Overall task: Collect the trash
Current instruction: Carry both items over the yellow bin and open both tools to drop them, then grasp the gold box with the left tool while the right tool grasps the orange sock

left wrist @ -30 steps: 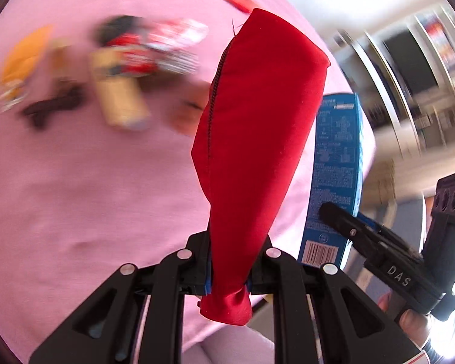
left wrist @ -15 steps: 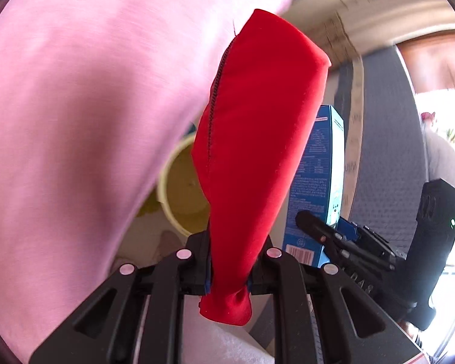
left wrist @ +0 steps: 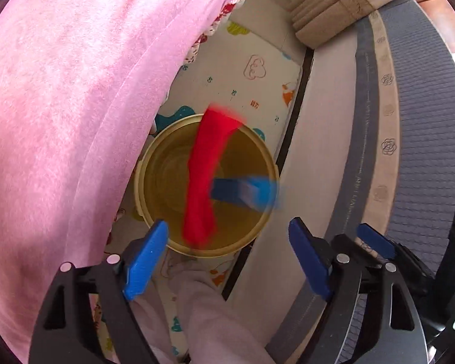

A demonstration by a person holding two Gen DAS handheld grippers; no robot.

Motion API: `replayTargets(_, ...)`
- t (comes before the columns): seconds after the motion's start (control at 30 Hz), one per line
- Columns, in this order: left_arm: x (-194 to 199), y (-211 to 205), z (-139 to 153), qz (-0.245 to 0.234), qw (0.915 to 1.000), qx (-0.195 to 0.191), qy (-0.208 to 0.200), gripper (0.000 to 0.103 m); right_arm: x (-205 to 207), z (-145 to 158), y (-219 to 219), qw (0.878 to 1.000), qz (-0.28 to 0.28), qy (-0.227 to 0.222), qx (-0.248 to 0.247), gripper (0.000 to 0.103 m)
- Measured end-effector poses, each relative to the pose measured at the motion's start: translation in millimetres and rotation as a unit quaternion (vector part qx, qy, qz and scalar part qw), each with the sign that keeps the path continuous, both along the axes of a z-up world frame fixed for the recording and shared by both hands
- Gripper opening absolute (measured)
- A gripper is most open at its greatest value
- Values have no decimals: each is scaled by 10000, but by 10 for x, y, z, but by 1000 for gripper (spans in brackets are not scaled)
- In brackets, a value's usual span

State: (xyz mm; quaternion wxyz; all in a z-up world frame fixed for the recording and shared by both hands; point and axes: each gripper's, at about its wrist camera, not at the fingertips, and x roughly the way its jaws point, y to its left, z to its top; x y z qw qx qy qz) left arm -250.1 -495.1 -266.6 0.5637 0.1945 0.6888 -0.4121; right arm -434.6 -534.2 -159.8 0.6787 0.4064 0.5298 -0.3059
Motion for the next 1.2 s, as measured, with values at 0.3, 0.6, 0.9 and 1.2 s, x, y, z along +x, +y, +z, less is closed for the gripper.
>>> replayTargets(0.3, 139, 91, 138, 26, 10000, 66, 22, 81, 40, -116, -127, 10000, 16, 34, -9, 67)
replayTargets(0.6, 574, 502, 447, 566, 9983, -160, -55, 81, 583, 132, 53, 9987, 461, -128, -172, 66)
replayTargets(0.9, 1448, 1648, 1013, 2005, 9777, -523, -337, 81, 1745, 618, 651, 9838, 1653, -646, -237, 66)
replayTargets(1.2, 2353, 3199, 1388, 3497, 9324, -519, -754, 81, 3165, 946, 1835, 9370, 3315, -1057, -298, 66)
